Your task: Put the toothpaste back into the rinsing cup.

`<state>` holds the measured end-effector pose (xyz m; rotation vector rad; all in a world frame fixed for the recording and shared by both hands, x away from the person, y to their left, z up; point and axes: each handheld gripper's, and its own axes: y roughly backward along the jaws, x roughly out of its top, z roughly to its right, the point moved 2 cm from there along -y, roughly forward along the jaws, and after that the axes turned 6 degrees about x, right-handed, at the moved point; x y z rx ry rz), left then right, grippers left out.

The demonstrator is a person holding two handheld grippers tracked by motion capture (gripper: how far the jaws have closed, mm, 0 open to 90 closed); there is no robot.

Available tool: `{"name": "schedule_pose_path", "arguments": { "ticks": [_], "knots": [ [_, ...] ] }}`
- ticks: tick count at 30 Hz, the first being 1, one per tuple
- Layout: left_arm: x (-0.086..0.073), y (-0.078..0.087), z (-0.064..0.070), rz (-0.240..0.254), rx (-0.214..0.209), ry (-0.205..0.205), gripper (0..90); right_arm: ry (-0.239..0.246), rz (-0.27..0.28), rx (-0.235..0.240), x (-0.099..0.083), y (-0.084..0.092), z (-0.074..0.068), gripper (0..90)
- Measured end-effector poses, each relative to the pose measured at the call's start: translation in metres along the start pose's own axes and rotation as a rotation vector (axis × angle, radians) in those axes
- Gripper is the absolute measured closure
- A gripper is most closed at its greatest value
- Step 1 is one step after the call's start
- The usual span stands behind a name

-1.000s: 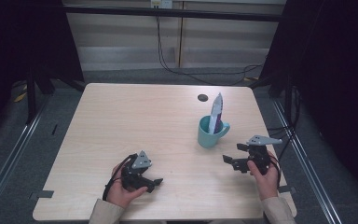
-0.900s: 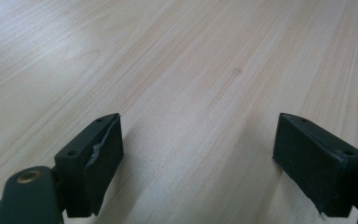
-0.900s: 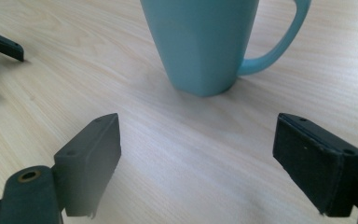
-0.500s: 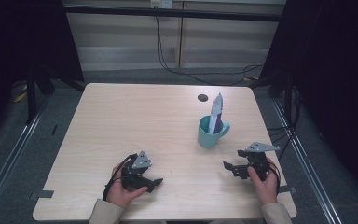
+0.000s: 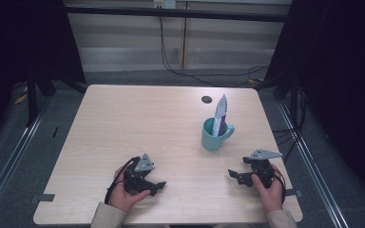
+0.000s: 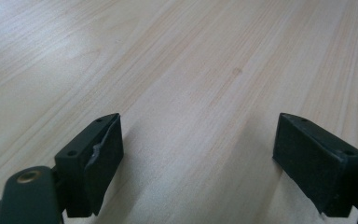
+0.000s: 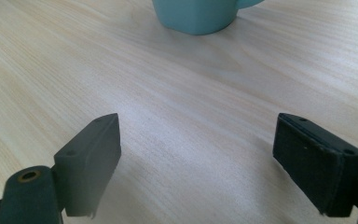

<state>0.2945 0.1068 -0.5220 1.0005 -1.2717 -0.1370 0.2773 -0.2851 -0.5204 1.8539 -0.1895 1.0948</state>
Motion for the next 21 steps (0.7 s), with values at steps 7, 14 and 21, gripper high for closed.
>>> {"name": "schedule_pose_path", "arguments": {
  "ticks": [7, 14, 21],
  "knots": [
    [0.0000, 0.0000, 0.0000, 0.000, 0.000, 0.000, 15.7, 0.012, -0.025, -0.014, -0.0034, -0.0012, -0.0003, 14.8],
    [0.0000, 0.0000, 0.0000, 0.000, 0.000, 0.000, 15.7, 0.047, -0.048, -0.035, -0.0045, -0.0014, -0.0007, 14.3],
    [0.0000, 0.0000, 0.0000, 0.000, 0.000, 0.000, 15.7, 0.050, -0.051, -0.032, -0.0047, -0.0016, -0.0008, 13.8]
  ]
}}
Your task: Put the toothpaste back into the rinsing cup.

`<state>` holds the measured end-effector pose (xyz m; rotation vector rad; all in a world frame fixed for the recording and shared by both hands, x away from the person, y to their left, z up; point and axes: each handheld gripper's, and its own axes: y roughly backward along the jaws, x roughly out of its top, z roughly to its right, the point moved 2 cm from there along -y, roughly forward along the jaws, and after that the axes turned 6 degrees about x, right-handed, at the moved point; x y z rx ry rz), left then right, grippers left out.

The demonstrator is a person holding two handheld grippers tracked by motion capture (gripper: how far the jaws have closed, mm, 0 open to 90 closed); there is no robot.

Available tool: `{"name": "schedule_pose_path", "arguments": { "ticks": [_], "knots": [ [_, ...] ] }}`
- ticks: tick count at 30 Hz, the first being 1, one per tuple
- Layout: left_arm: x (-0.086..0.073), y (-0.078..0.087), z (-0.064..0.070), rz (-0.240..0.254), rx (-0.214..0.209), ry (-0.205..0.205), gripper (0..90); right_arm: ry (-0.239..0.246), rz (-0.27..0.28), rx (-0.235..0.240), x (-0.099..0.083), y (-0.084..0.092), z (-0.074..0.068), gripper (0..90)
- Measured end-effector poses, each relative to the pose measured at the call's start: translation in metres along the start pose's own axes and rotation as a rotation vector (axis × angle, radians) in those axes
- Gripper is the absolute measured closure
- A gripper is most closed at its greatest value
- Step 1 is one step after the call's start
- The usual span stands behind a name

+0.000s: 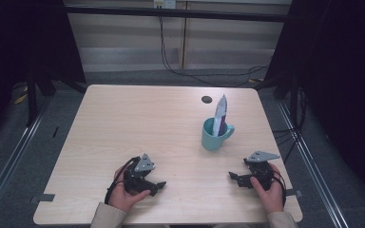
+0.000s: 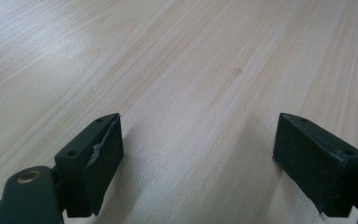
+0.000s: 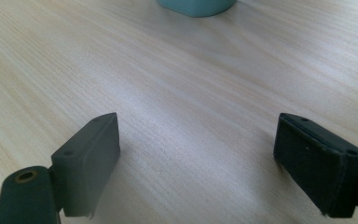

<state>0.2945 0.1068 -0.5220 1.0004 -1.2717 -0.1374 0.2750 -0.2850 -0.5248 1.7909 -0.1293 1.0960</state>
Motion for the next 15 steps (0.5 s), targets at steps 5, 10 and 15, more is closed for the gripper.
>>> {"name": "schedule_pose_path", "arguments": {
  "ticks": [5, 10, 15],
  "knots": [
    [0.0000, 0.0000, 0.0000, 0.000, 0.001, 0.000, 15.7, 0.001, -0.001, 0.001, -0.0001, 0.0000, 0.0003, 13.6],
    [0.0000, 0.0000, 0.0000, -0.001, 0.001, -0.002, 15.7, 0.001, -0.001, 0.002, -0.0001, 0.0000, 0.0003, 13.6],
    [0.0000, -0.0001, 0.0001, 0.001, 0.001, 0.001, 15.7, 0.002, -0.002, 0.002, -0.0001, 0.0000, 0.0003, 13.5]
  ]
}}
